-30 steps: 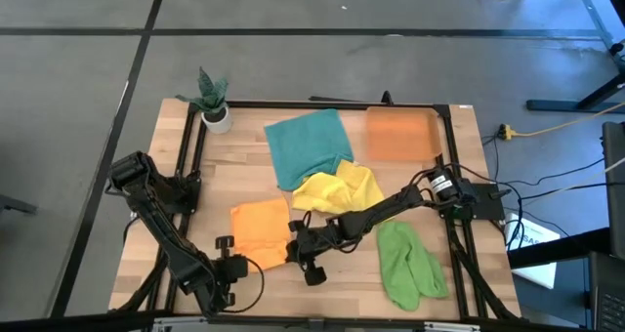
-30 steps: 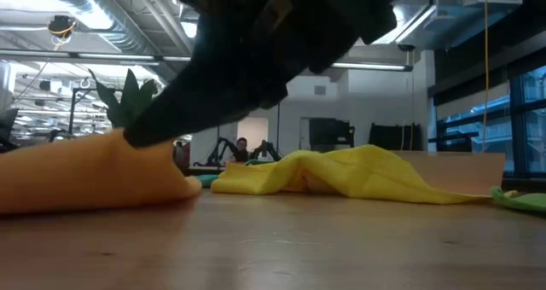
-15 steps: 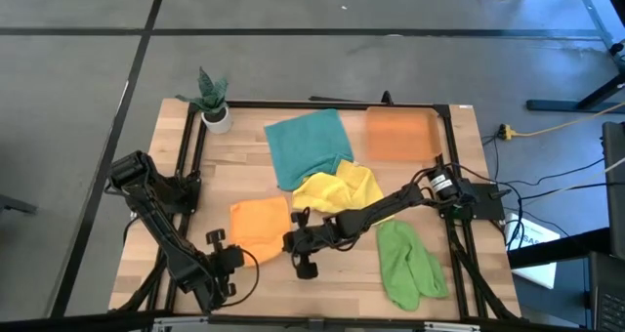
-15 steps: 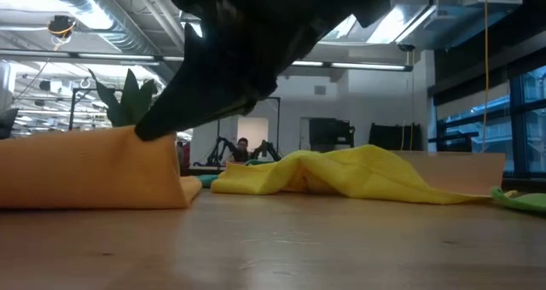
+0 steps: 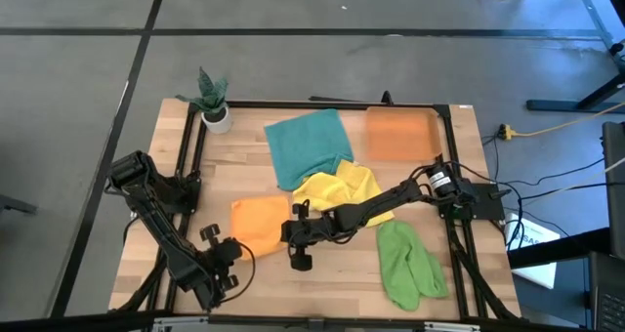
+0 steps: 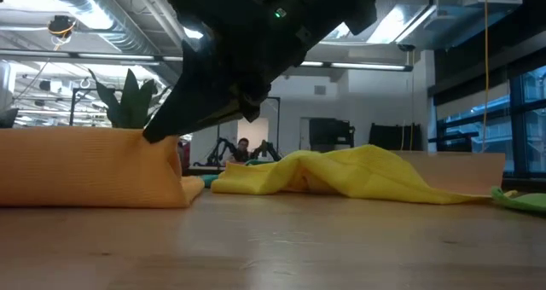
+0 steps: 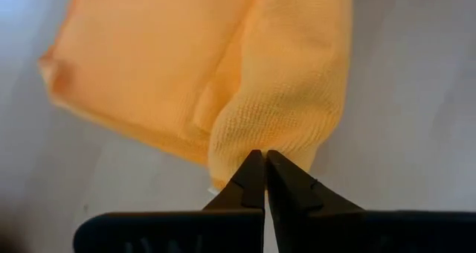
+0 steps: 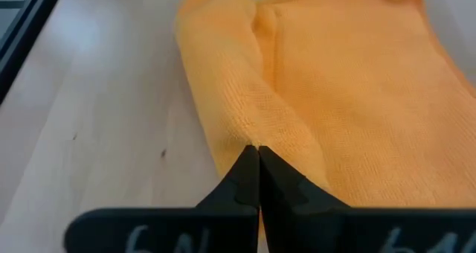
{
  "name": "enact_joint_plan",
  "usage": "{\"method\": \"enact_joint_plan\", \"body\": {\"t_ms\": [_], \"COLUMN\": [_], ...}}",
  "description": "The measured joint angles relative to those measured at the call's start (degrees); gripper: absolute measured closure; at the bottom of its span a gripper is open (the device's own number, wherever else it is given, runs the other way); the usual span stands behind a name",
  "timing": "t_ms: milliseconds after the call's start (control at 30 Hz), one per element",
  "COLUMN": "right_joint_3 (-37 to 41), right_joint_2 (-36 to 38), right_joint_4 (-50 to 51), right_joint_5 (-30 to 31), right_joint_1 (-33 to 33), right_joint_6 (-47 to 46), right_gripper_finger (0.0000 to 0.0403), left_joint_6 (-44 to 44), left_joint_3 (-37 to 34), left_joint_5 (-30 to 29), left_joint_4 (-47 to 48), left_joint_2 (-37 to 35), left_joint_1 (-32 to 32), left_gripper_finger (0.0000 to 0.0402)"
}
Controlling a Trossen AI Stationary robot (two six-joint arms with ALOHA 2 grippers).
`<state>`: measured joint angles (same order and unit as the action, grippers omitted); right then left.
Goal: Roll microfiber towels into tight, uniform cylinder then place into a basket
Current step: Roll the orange microfiber towel
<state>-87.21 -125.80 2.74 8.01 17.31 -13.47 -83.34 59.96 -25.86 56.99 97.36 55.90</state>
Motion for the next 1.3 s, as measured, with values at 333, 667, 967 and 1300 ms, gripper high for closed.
{"method": "enact_joint_plan", "body": {"t_ms": [333,667,967,1300], "right_joint_3": [0.0,0.1,0.4,0.4], "right_joint_2": [0.0,0.0,0.0,-1.1], "right_joint_4": [1.0,2.7,3.1,3.2], "right_joint_5": [3.8,6.9,7.5,7.6], "right_joint_1": [-0.5,-1.2,-1.4,-2.3], "right_joint_6": [-1.1,-1.3,-1.2,-1.3], "right_gripper_finger": [0.0403,0.0403,0.0403,0.0403], "left_joint_6": [-0.3,-0.1,-0.1,-0.4], "left_joint_3": [0.0,0.0,0.0,-3.7], "left_joint_5": [-0.5,-1.9,-2.0,0.4], "left_joint_4": [1.3,3.0,5.6,4.9], "left_joint_2": [0.0,0.0,0.0,0.0], "left_joint_1": [-1.7,-4.1,-6.6,-8.6], "left_gripper_finger": [0.0401,0.0401,0.0401,0.0401]}}
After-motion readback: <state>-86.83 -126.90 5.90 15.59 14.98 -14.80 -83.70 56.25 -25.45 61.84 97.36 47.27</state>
